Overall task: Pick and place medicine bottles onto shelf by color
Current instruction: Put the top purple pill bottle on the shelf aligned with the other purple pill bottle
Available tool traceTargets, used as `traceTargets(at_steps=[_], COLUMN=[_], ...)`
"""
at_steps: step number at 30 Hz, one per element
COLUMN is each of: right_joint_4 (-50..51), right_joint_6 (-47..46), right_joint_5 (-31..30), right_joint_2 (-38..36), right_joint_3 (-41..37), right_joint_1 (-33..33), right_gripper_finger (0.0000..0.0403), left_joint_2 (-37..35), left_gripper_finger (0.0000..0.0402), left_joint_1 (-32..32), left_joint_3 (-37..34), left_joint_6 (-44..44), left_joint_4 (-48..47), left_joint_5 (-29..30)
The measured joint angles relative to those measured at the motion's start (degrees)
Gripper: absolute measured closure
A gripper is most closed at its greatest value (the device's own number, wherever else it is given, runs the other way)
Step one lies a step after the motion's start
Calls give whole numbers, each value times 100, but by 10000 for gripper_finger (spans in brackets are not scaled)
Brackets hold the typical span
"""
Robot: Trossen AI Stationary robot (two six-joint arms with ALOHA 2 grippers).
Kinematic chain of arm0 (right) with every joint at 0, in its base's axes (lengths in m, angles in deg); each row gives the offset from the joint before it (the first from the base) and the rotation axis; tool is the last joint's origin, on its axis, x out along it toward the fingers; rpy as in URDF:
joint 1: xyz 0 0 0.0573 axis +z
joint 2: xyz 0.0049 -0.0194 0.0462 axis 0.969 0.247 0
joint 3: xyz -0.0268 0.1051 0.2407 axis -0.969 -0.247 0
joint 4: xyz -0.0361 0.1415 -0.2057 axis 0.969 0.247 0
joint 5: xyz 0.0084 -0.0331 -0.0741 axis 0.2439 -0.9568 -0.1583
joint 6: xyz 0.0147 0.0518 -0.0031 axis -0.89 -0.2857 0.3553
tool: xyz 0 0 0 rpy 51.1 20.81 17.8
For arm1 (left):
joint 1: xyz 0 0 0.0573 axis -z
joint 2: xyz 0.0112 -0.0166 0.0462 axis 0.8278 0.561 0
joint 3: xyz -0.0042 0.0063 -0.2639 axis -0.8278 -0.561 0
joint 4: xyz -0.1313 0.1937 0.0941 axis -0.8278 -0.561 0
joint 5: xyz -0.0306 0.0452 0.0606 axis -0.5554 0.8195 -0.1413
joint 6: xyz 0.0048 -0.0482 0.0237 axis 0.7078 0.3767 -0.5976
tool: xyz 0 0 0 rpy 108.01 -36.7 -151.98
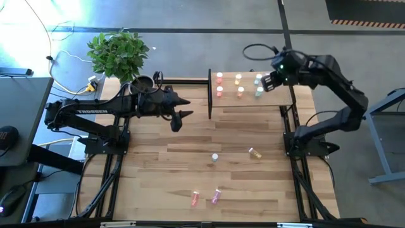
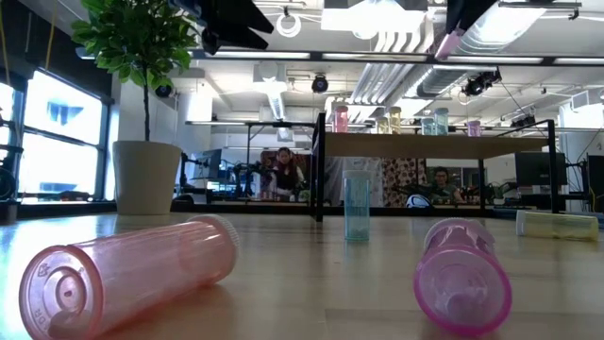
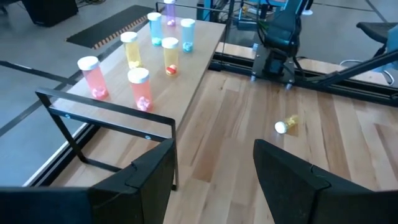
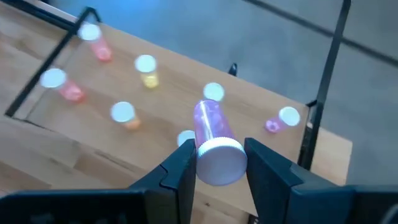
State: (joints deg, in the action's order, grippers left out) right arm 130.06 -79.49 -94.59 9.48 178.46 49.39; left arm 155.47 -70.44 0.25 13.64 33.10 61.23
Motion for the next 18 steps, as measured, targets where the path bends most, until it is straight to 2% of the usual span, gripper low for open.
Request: traceTargets(at_steps=[5,10,18], right_joint_4=[-1,2,0], right_joint_6=[269,415,586], right_joint_5=[647,1146,1242], right_joint_2=[0,3,2], right_joint_3=[-328,-880,-1183], right_joint_1=[-800,-1335,-1613], right_gripper_finger=[290,290,290], left_joint_2=[0,0,0], left_gripper_finger=[194,194,194], left_joint_1=[-81,-123,-123], left_joint_3=[0,0,0], left_joint_6=[11,19,4], left_joint_4=[-1,-1,-1], left_joint_5=[-4,-4,-6])
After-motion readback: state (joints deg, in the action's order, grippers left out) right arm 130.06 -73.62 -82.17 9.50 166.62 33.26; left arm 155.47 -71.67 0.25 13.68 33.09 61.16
